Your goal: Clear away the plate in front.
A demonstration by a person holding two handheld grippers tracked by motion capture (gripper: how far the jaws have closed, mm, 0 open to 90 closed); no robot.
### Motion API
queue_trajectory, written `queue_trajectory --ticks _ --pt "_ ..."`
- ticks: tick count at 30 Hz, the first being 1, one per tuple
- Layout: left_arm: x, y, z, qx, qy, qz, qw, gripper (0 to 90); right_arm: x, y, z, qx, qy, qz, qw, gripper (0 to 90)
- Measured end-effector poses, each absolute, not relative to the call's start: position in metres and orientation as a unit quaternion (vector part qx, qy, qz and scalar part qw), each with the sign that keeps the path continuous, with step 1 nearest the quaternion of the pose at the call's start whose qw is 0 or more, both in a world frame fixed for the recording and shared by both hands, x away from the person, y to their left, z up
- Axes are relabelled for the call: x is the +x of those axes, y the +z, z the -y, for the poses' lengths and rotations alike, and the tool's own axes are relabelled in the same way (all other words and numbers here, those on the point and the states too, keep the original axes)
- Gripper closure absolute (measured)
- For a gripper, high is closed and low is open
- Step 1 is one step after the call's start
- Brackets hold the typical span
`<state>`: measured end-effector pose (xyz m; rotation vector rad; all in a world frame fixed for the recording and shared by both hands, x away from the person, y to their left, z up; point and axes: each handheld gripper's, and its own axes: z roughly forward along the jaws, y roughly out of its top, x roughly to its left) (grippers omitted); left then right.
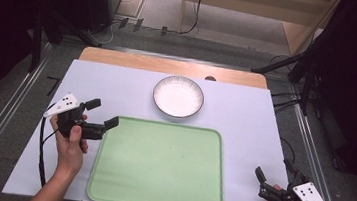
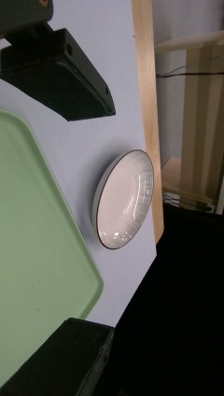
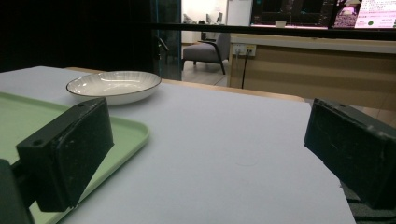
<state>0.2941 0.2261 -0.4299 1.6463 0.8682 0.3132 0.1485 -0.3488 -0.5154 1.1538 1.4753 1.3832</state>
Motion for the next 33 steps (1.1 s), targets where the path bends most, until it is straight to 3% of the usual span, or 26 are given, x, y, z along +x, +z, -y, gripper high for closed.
queue_trajectory --ticks 33 --pt "0.370 -0.415 -0.160 0.731 0.077 -0.366 0.571 0.0 0.148 -0.515 0.348 0.453 0.546 -0.583 0.396 1.8"
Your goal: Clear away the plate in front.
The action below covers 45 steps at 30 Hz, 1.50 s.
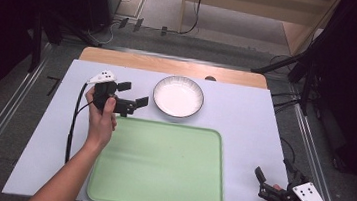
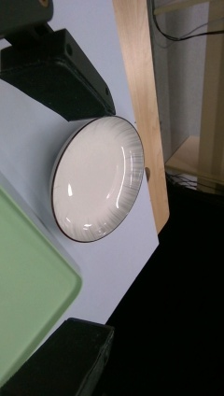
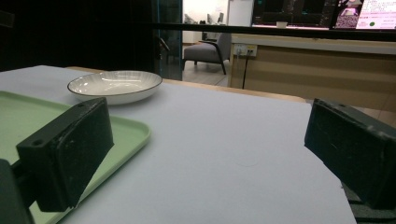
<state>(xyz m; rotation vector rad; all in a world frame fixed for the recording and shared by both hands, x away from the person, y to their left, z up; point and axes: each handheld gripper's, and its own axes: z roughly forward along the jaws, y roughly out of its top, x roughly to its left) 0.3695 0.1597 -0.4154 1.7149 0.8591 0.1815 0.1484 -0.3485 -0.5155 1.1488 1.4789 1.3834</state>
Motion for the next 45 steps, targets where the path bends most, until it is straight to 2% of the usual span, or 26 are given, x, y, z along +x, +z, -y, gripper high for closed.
queue_trajectory --ticks 4,18,27,32,35,36,42,43,44,45 --pt "0.379 -0.414 -0.154 0.726 0.080 -0.379 0.568 3.9 0.149 -0.515 0.349 0.454 0.546 -0.582 0.395 1.7" --pt "0.422 -0.419 -0.125 0.730 0.060 -0.408 0.545 4.8 0.148 -0.515 0.349 0.453 0.547 -0.583 0.395 1.7" --pt "0.459 -0.435 -0.121 0.713 0.027 -0.465 0.524 7.1 0.149 -0.515 0.349 0.452 0.549 -0.583 0.393 1.7" --pt "0.476 -0.453 -0.120 0.693 0.000 -0.516 0.504 14.6 0.149 -0.515 0.349 0.452 0.548 -0.584 0.394 1.7" --pt "0.481 -0.461 -0.119 0.695 -0.011 -0.530 0.486 17.3 0.149 -0.515 0.349 0.452 0.549 -0.583 0.394 1.7" --pt "0.484 -0.469 -0.118 0.696 -0.021 -0.546 0.466 21.5 0.149 -0.515 0.349 0.452 0.549 -0.583 0.393 1.8" --pt "0.489 -0.487 -0.115 0.696 -0.043 -0.572 0.432 30.1 0.149 -0.515 0.350 0.453 0.549 -0.582 0.393 1.7" --pt "0.490 -0.489 -0.115 0.694 -0.044 -0.578 0.428 33.7 0.149 -0.515 0.350 0.452 0.549 -0.582 0.393 1.7" --pt "0.490 -0.491 -0.114 0.693 -0.047 -0.579 0.426 41.4 0.149 -0.515 0.350 0.452 0.549 -0.582 0.393 1.8" --pt "0.490 -0.492 -0.114 0.694 -0.049 -0.578 0.426 41.4 0.149 -0.515 0.350 0.452 0.549 -0.582 0.393 1.8"
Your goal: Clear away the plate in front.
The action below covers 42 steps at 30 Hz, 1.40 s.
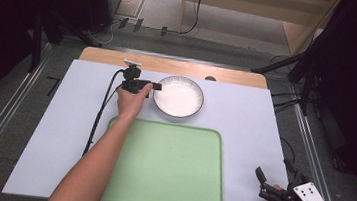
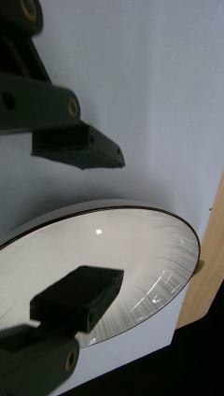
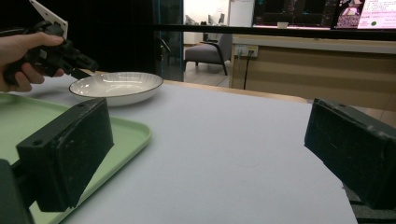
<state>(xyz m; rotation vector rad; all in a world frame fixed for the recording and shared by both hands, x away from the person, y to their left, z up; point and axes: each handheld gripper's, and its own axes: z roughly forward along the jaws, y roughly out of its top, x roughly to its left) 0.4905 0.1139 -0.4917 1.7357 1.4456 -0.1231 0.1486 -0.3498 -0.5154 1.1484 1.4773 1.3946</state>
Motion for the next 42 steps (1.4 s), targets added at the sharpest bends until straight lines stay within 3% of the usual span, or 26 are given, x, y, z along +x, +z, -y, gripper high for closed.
queue_trajectory --ticks 9,18,42 --pt "0.491 -0.503 -0.107 0.694 -0.094 -0.582 0.413 60.9 0.148 -0.515 0.350 0.452 0.550 -0.583 0.393 1.7" --pt "0.493 -0.505 -0.105 0.685 -0.092 -0.607 0.392 80.0 0.149 -0.515 0.349 0.452 0.547 -0.584 0.394 1.7" --pt "0.491 -0.504 -0.103 0.637 -0.108 -0.645 0.408 85.6 0.148 -0.515 0.349 0.451 0.550 -0.584 0.393 1.7"
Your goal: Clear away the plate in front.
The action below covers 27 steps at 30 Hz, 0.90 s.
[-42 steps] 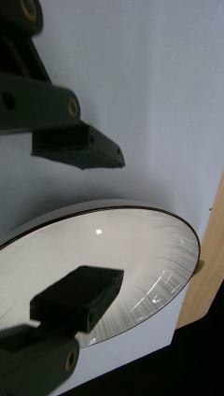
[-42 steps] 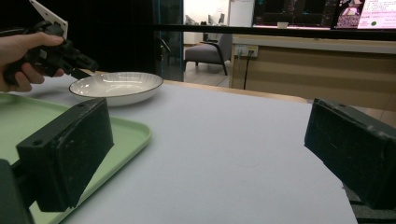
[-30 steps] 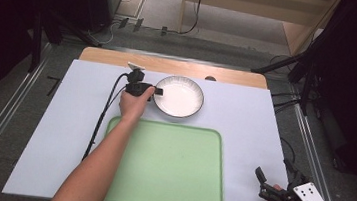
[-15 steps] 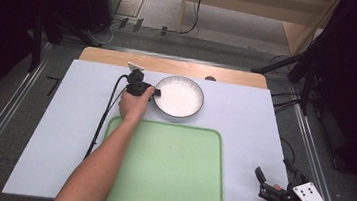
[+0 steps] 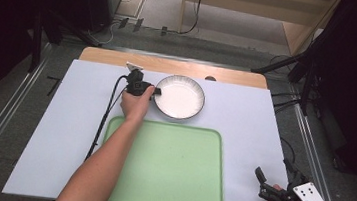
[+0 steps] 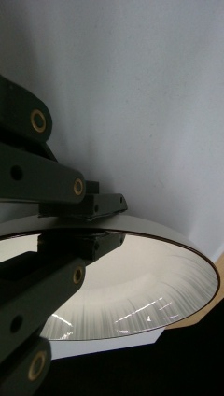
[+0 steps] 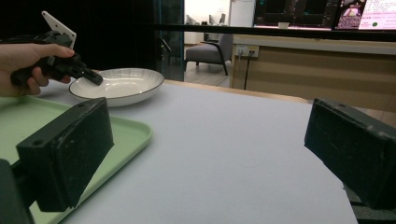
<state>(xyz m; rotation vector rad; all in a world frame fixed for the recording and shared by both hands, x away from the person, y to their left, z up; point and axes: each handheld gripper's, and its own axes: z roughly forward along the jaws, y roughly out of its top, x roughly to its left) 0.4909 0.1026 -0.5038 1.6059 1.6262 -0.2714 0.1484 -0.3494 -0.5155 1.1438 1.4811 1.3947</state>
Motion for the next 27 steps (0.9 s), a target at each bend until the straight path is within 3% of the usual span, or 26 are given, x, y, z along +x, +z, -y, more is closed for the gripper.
queue_trajectory --ticks 27 --pt "0.477 -0.482 -0.126 0.634 -0.108 -0.623 0.444 84.2 0.149 -0.515 0.349 0.451 0.547 -0.584 0.394 1.8"
